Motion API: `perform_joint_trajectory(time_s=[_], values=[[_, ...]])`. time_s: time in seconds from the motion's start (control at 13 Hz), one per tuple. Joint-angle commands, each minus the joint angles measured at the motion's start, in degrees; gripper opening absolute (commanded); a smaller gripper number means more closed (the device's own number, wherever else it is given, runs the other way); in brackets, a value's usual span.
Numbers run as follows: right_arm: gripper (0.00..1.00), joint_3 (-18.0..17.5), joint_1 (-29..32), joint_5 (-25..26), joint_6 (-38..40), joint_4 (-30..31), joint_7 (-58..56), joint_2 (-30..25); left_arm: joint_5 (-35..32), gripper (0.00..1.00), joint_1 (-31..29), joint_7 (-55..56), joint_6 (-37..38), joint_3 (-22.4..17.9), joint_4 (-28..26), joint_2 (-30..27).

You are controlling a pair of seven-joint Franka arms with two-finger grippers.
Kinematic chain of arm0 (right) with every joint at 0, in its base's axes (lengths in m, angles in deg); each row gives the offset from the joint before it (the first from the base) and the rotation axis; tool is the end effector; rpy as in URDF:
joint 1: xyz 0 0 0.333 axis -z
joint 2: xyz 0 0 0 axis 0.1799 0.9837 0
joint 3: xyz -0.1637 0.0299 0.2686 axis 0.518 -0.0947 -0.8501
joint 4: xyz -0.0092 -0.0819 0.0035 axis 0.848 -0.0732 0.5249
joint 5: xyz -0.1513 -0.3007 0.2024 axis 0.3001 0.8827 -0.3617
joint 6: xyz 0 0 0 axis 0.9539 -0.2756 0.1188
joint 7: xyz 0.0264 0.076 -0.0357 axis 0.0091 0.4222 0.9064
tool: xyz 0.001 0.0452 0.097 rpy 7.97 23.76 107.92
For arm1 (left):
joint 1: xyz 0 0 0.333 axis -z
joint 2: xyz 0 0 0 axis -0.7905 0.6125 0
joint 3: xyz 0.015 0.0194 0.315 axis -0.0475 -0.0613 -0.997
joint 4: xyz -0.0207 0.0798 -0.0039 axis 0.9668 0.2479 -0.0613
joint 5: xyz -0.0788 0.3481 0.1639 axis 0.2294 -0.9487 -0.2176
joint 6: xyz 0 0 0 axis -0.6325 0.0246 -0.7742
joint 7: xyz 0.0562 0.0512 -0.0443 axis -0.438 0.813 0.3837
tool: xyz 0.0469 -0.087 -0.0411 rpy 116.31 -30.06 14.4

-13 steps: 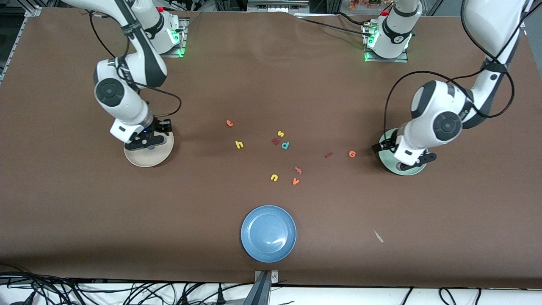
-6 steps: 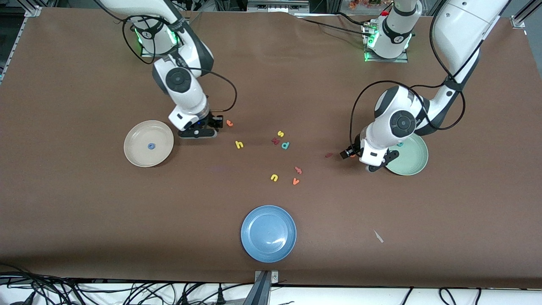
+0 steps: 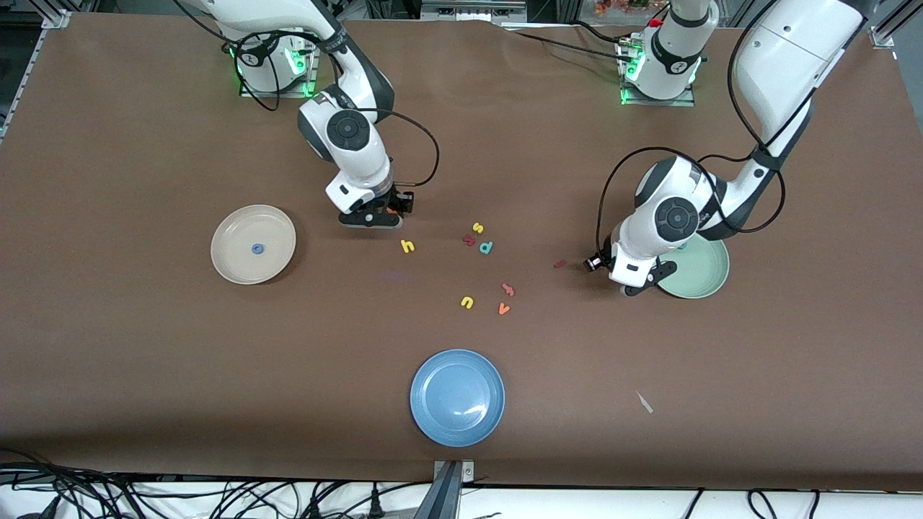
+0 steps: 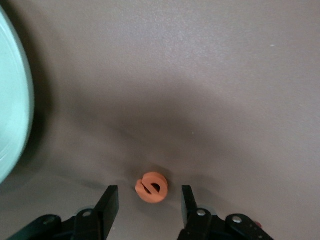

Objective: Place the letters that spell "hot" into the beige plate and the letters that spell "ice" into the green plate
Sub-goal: 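Reach orange e with the left gripper while the right gripper reaches orange s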

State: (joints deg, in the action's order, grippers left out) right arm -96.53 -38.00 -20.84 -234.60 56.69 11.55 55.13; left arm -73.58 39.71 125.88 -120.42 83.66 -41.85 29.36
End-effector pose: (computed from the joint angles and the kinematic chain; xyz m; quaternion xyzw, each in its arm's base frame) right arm 0.4378 0.3552 0.2063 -0.9997 0.0204 0.0053 0.0082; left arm 0.5522 -0.1872 0.1802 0.9615 0.2638 -0.0760 0.0074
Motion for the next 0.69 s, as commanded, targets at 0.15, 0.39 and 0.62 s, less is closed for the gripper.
perform_joint_trajectory(time_s=[0.15, 0.39, 0.62], values=[[0.64, 0.42, -0.31, 1.10, -4.00, 3.64, 1.39, -0.06, -4.48, 0.57, 0.22, 4.25, -0.19, 0.13, 1.74, 2.67], [0.64, 0.42, -0.31, 1.10, -4.81, 4.36, 1.48, -0.15, -4.57, 0.44, 0.22, 5.39, -0.81, 0.13, 1.74, 2.84], [0.64, 0.33, -0.31, 1.19, -5.33, 4.62, 2.18, 0.11, -4.57, 0.21, 0.22, 5.31, -0.81, 0.13, 1.75, 2.93]])
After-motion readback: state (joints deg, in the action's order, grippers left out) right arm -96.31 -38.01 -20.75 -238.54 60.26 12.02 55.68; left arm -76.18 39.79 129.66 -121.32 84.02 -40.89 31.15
